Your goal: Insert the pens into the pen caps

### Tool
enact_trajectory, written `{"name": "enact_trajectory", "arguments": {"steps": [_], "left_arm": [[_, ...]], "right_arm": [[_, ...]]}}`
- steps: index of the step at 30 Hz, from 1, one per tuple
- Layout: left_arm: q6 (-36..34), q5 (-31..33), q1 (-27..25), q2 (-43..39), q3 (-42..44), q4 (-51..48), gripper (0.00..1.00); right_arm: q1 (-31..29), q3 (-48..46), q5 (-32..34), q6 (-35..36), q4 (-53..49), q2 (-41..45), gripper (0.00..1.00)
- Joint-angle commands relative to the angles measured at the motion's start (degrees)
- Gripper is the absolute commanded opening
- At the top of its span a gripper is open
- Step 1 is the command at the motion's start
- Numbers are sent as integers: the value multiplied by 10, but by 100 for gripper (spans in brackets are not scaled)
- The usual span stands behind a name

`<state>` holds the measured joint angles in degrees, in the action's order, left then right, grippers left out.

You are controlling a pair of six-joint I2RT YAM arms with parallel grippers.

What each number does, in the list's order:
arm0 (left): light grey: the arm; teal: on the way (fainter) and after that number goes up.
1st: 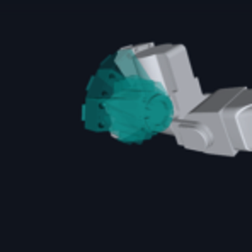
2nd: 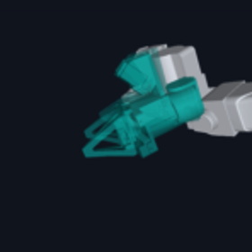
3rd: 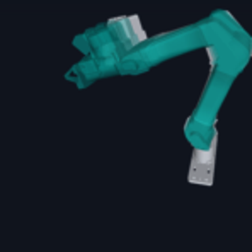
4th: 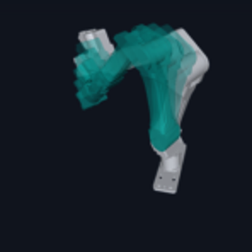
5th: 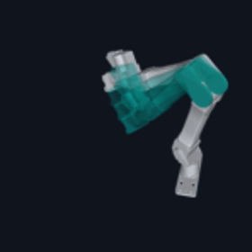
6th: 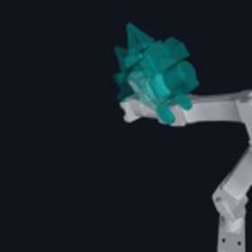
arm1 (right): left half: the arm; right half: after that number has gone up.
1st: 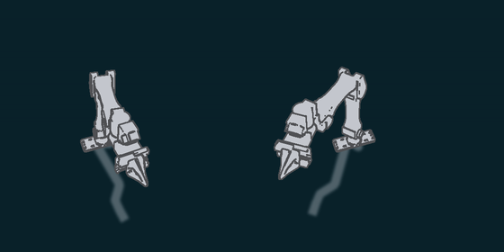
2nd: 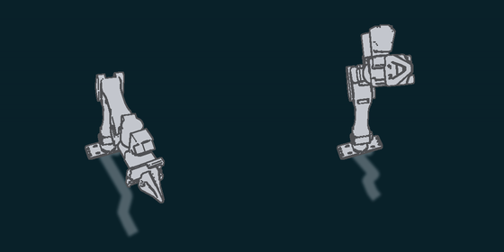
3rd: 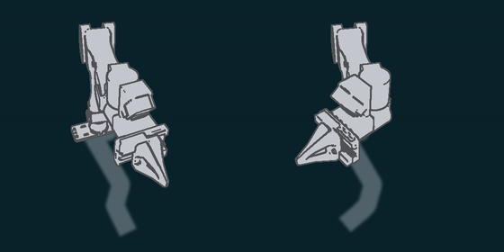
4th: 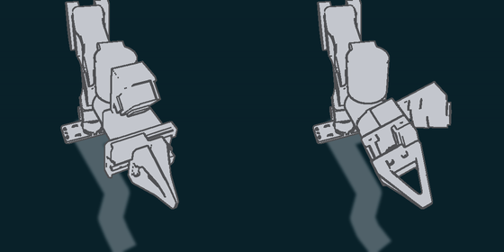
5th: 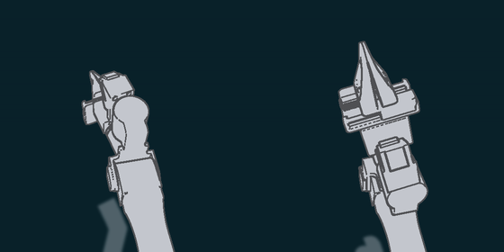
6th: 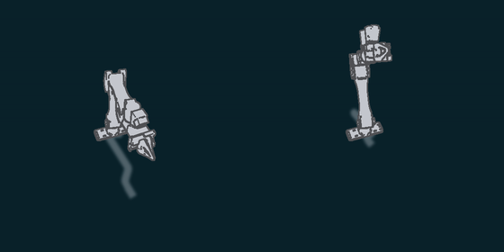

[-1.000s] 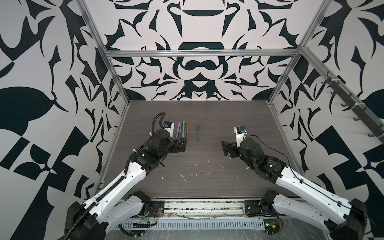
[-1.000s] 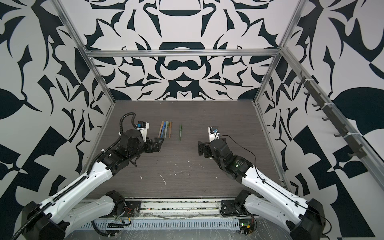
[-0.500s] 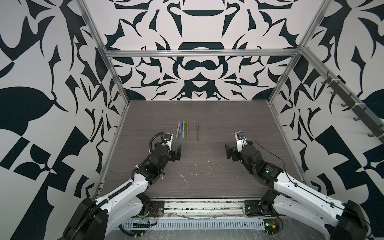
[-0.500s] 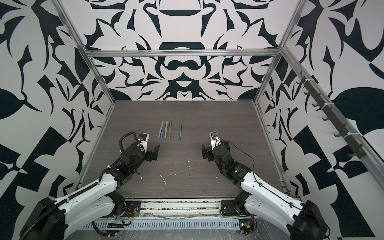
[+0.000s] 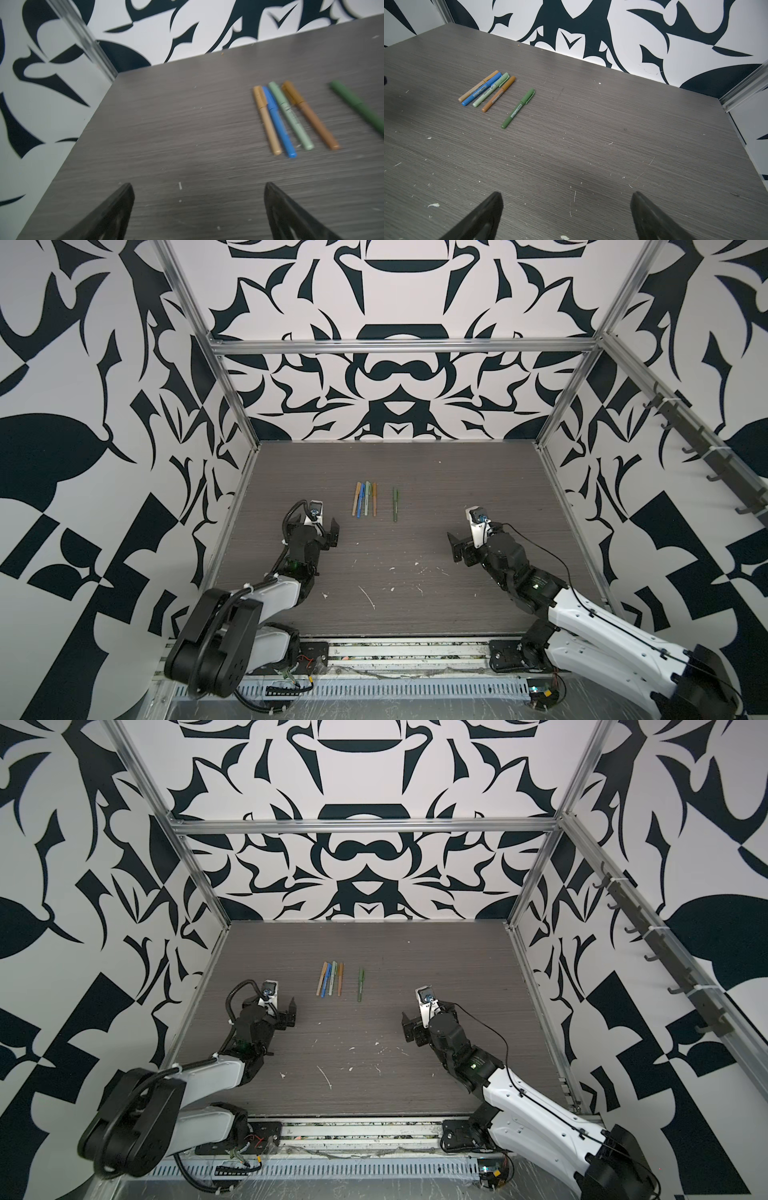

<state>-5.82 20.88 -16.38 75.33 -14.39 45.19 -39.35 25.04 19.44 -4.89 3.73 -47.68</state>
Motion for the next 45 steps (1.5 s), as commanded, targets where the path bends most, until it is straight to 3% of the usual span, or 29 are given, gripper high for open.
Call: {"name": "enact_trajectory", "arguments": {"steps": [1, 4, 8, 10, 12, 16, 24, 28, 35, 38, 40, 41, 45], "left_arm": [[-2, -26, 10, 23, -28, 35, 100], [-21, -52, 20, 55, -56, 17, 99], [-5, -16, 43, 130, -16, 195, 99], [45, -60, 78, 131, 0, 187, 100], [46, -85, 107, 165, 5, 252, 100], [66, -74, 109, 135, -41, 116, 99], [65, -61, 110, 147, -55, 111, 99], [67, -59, 110, 146, -55, 111, 100], [67, -59, 109, 146, -55, 111, 100], [68, -59, 109, 146, -55, 111, 100], [68, -60, 109, 146, -55, 111, 99], [68, -59, 109, 146, -55, 111, 99], [67, -60, 109, 146, -55, 111, 100]], "right_arm": [[4, -4, -9, 21, 28, 10, 99], [8, -10, -20, 33, 41, 4, 99], [14, 0, -32, 35, 46, -16, 99], [15, 5, -34, 35, 46, -26, 99], [18, 6, -36, 38, 53, -38, 99], [25, 12, -37, 39, 67, -64, 99], [122, -2, -28, 42, 113, -102, 99], [171, -24, -23, 83, 157, -102, 99], [229, -70, -74, 165, 332, -221, 99], [246, -95, -72, 154, 480, -312, 100], [248, -106, -58, 148, 543, -357, 99], [249, -98, -16, 138, 565, -374, 100], [260, -68, 37, 104, 528, -390, 100]]}}
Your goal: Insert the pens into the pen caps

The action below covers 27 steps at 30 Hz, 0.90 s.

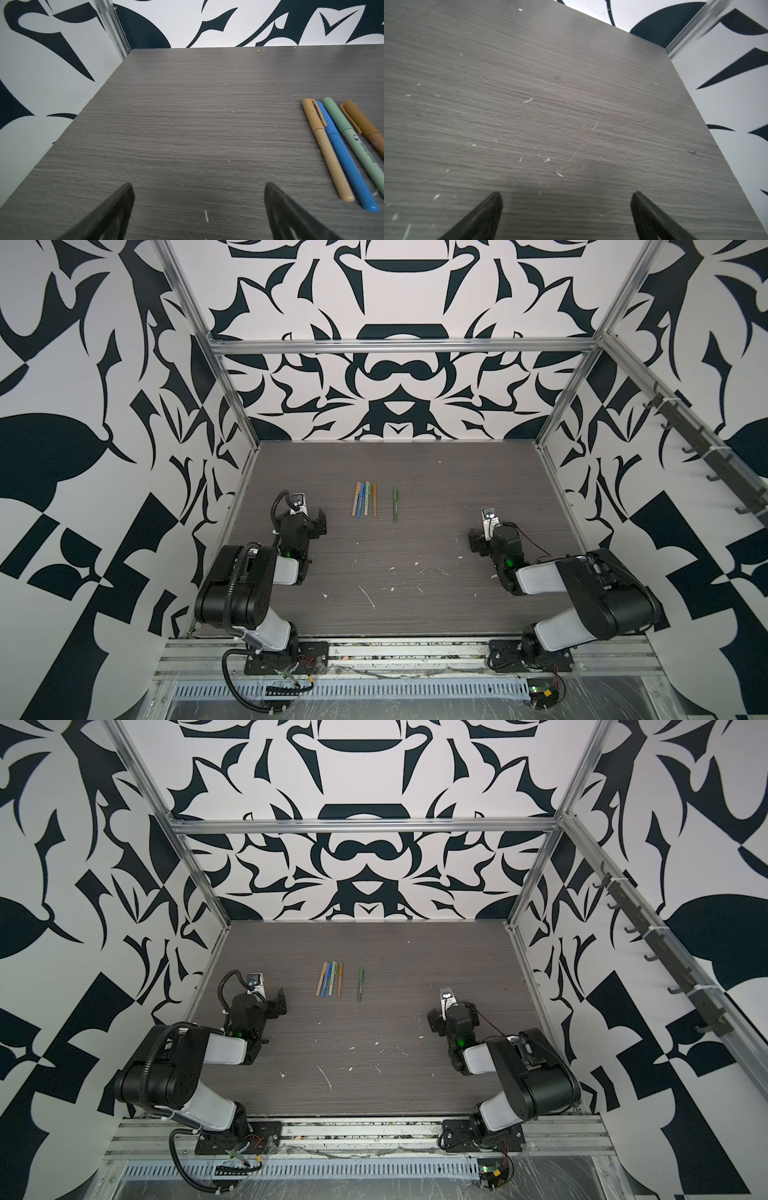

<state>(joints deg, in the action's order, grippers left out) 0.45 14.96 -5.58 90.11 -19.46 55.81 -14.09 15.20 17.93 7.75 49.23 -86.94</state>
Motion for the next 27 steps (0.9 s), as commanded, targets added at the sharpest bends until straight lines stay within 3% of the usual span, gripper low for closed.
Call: {"name": "enact_trajectory", "arguments": {"steps": [1, 8, 11, 12, 14, 16, 27], "left_arm": [[5, -1, 1, -1, -4, 4, 99], [4, -1, 1, -2, -4, 4, 99], [5, -1, 1, -2, -4, 4, 100], [5, 0, 1, -1, -5, 4, 99], [4, -1, 1, -2, -4, 4, 99], [5, -1, 1, -1, -4, 4, 99], [5, 1, 1, -2, -4, 4, 99]], "right_arm": [[11, 39, 49, -27, 53, 4, 100], [68, 93, -28, -72, -52, -4, 100], [99, 67, -114, -81, -10, -10, 100], [101, 41, -108, -83, 68, -32, 100], [103, 41, -76, -99, 30, -10, 100], [102, 37, -53, -98, 70, -29, 100], [102, 40, -53, -99, 49, -20, 100]]}}
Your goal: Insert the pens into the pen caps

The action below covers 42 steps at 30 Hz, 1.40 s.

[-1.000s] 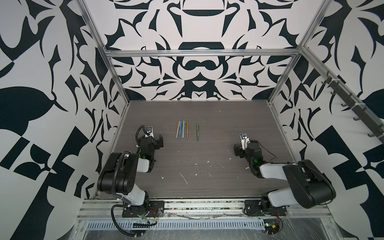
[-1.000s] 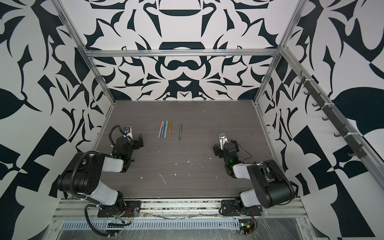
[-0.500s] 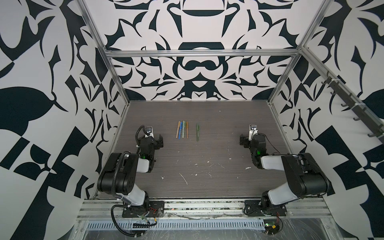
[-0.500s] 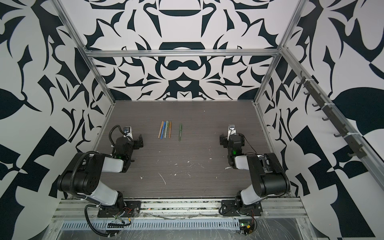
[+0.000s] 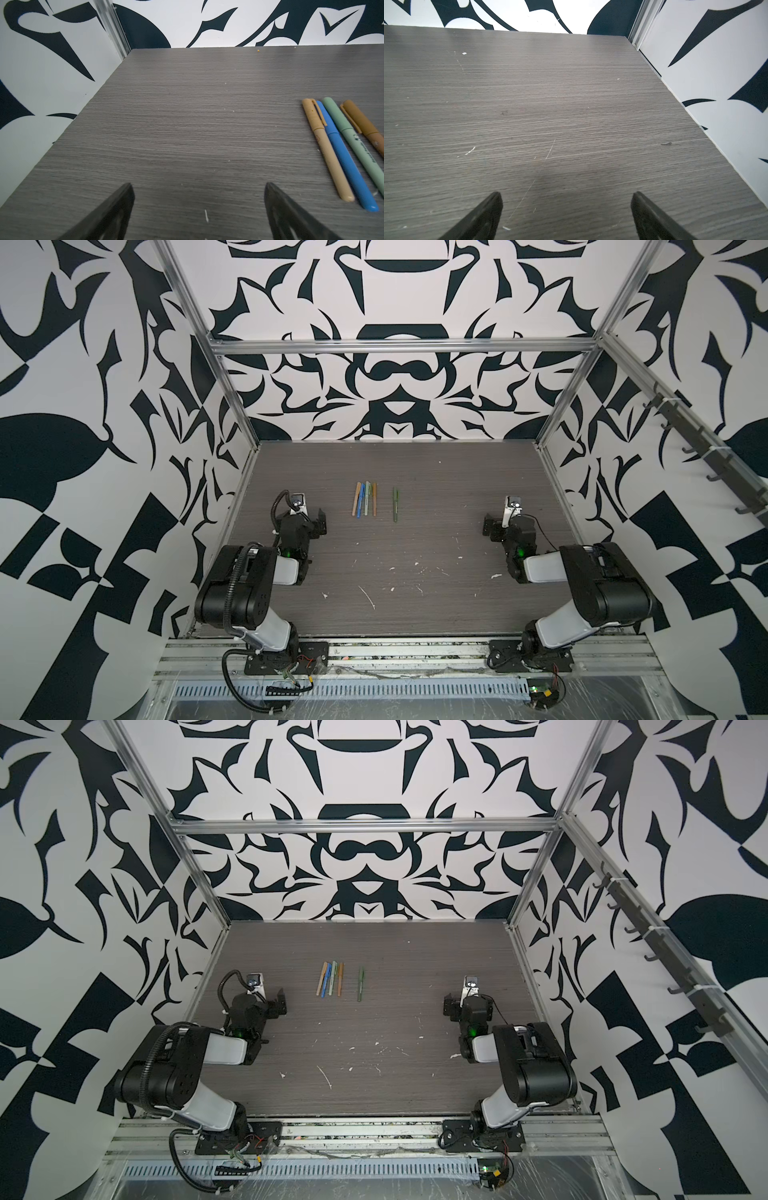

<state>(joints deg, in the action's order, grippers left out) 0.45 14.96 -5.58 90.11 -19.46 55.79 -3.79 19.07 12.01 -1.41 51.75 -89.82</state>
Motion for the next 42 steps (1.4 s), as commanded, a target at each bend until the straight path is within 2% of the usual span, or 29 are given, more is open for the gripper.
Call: {"name": "enact_trajectory", "arguments": {"steps": [1, 7, 10, 42], "left_arm": [[4, -1, 1, -1, -4, 4, 100], [4, -1, 1, -2, -4, 4, 99], [5, -1, 1, -2, -4, 4, 99], [4, 0, 1, -1, -4, 4, 99]], "right_arm": [[-1, 1, 6, -8, 24, 9, 100], [-2, 7, -4, -5, 17, 6, 100], [-1, 11, -44, 5, 9, 6, 100], [-3, 16, -50, 12, 4, 3, 100]]}}
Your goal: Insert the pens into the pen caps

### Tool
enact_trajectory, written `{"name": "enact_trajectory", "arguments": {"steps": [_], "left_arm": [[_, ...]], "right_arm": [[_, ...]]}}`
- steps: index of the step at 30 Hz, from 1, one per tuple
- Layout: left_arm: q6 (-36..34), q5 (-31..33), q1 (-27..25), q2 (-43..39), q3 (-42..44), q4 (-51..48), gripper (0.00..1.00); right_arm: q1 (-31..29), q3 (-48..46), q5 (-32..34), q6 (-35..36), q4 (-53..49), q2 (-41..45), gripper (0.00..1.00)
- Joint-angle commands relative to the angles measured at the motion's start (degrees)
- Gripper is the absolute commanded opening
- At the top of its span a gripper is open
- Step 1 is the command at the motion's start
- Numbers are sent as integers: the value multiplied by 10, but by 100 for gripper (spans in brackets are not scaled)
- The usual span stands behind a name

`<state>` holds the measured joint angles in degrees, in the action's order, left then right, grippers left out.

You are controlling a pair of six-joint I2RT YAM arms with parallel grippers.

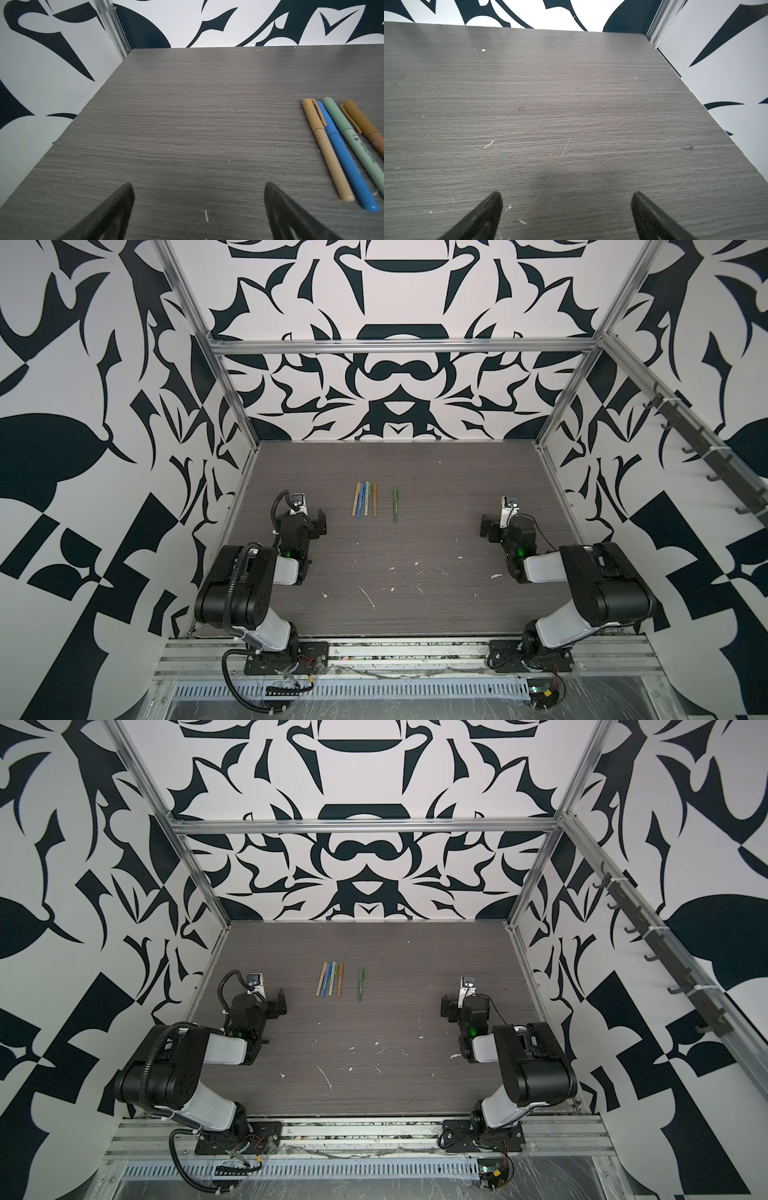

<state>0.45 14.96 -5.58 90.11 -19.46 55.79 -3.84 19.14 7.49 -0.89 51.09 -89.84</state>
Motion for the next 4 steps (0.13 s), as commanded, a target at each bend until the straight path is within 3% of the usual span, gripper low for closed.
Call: {"name": "enact_trajectory", "arguments": {"steps": [1, 4], "left_arm": [[4, -1, 1, -2, -4, 4, 99], [5, 0, 1, -2, -4, 4, 99]], "right_arm": [[-2, 14, -5, 7, 12, 4, 100], [-3, 12, -5, 8, 10, 8, 100]]}}
